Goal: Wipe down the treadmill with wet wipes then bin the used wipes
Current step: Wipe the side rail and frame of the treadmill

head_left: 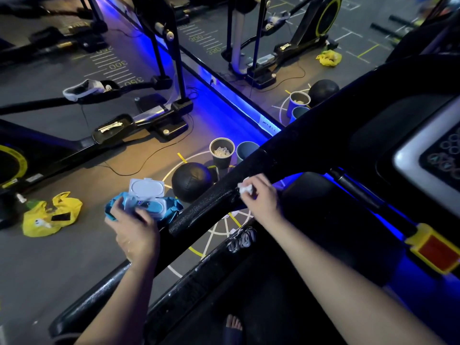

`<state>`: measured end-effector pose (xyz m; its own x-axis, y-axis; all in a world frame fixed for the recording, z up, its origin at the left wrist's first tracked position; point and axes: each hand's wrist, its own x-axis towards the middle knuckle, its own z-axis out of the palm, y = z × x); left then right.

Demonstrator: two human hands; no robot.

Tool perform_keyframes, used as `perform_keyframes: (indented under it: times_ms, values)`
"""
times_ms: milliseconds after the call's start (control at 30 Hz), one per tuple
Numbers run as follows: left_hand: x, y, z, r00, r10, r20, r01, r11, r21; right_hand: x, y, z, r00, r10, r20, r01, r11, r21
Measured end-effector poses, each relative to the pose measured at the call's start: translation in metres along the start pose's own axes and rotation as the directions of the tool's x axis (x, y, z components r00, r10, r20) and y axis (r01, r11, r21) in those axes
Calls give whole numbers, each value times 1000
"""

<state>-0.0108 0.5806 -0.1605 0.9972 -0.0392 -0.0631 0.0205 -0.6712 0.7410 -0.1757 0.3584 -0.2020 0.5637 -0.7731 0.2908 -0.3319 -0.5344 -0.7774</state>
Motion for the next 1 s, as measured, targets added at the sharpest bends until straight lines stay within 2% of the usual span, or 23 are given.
perform_keyframes:
  times_ms: [33, 100, 167, 233, 300, 367, 433, 467, 533, 600, 633, 700, 733, 800, 867, 900, 1000]
  values:
    - [0, 0, 0, 1000, -1, -1, 1, 1000, -1, -8, -1, 4, 998, 36, 59, -39, 998, 44]
    - [-1, 0, -1, 1000, 3, 0, -3, 1000, -4, -14, -5, 5, 978, 191, 89, -207, 949, 237]
    - [-1, -1, -1, 1000, 11, -2, -11, 1000, -10, -3, -10, -5, 948, 318, -17, -282, 864, 418]
    - [1, -1, 0, 1000, 6, -3, -6, 1000, -8, 19, -8, -23, 899, 396, -184, -268, 833, 483]
    - [0, -1, 0, 1000, 9, -1, -9, 1000, -3, 42, 1, -36, 865, 409, -291, -286, 878, 383]
    - [0, -1, 0, 1000, 9, 0, -9, 1000, -1, 53, 6, -41, 880, 387, -277, -336, 917, 213]
    - [0, 0, -1, 1000, 4, 0, -4, 1000, -2, 55, 4, -39, 919, 321, -227, -314, 947, 71]
    - [0, 0, 0, 1000, 6, 0, -6, 1000, -6, 53, 2, -36, 943, 269, -194, -273, 962, 8]
    - [0, 0, -1, 1000, 13, 2, -13, 1000, -7, 46, -7, -30, 981, 194, -25, -195, 980, -40]
    - [0, 0, -1, 1000, 1, 7, -1, 1000, 0, 37, -20, -25, 963, 215, 164, -222, 975, 26]
    - [0, 0, -1, 1000, -4, 9, 4, 1000, 3, 33, -28, -25, 946, 255, 200, -280, 953, 112]
    - [0, -1, -1, 1000, 7, 5, -7, 1000, -2, 32, -40, -29, 925, 358, 123, -379, 875, 302]
    - [1, 0, -1, 1000, 7, 4, -7, 1000, -2, 35, -44, -33, 914, 403, 39, -386, 838, 385]
    - [2, -1, 0, 1000, -6, 7, 6, 1000, 5, 47, -33, -40, 873, 468, -137, -368, 816, 445]
    - [1, -1, 0, 1000, -2, 5, 2, 1000, 2, 63, -11, -46, 830, 501, -247, -401, 842, 361]
    - [1, -1, 0, 1000, 3, 4, -3, 1000, 1, 70, 4, -48, 833, 491, -256, -422, 862, 282]
    - [2, -2, 0, 1000, -12, 5, 12, 1000, 4, 74, 10, -50, 903, 415, -113, -413, 910, 44]
